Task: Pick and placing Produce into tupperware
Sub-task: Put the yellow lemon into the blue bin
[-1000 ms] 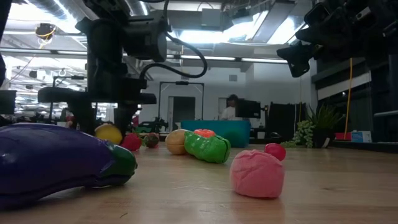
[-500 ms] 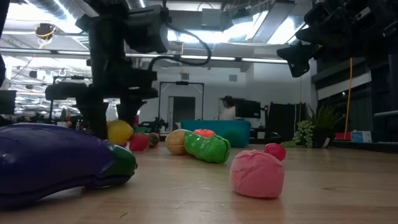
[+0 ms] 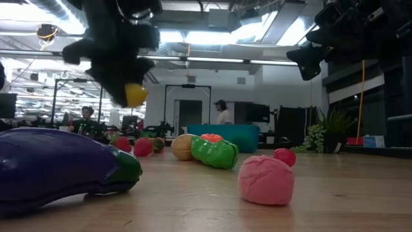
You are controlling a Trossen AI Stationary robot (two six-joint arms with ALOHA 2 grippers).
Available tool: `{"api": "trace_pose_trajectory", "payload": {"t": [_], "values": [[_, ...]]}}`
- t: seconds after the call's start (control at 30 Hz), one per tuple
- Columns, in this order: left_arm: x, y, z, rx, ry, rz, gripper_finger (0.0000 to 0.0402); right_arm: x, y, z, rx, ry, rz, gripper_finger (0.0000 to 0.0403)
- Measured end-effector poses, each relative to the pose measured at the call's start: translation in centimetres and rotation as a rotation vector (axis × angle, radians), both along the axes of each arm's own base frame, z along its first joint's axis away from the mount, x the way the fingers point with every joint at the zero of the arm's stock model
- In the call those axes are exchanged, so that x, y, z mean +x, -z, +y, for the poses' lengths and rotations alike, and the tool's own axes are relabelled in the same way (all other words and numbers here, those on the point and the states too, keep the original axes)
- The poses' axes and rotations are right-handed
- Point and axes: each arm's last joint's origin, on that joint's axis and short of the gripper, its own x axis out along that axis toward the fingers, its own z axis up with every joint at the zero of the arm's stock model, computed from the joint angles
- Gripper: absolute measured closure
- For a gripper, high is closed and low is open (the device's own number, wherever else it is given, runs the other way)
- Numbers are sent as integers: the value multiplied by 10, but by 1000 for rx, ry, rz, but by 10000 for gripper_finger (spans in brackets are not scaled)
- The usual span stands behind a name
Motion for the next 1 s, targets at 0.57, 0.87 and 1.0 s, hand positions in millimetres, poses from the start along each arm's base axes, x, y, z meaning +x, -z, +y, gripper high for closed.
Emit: {"api": "trace_pose_trajectory", "payload": {"t": [0.57, 0.87, 1.0], "values": [[-43, 4, 16, -76, -119, -764, 201, 0, 0, 0, 1, 0, 1, 155], [-50, 22, 18, -172, -92, -1015, 201, 0, 0, 0, -2, 0, 0, 155], [-48, 26, 15, -185, -71, -1016, 201, 0, 0, 0, -21, -3, -5, 155]]}}
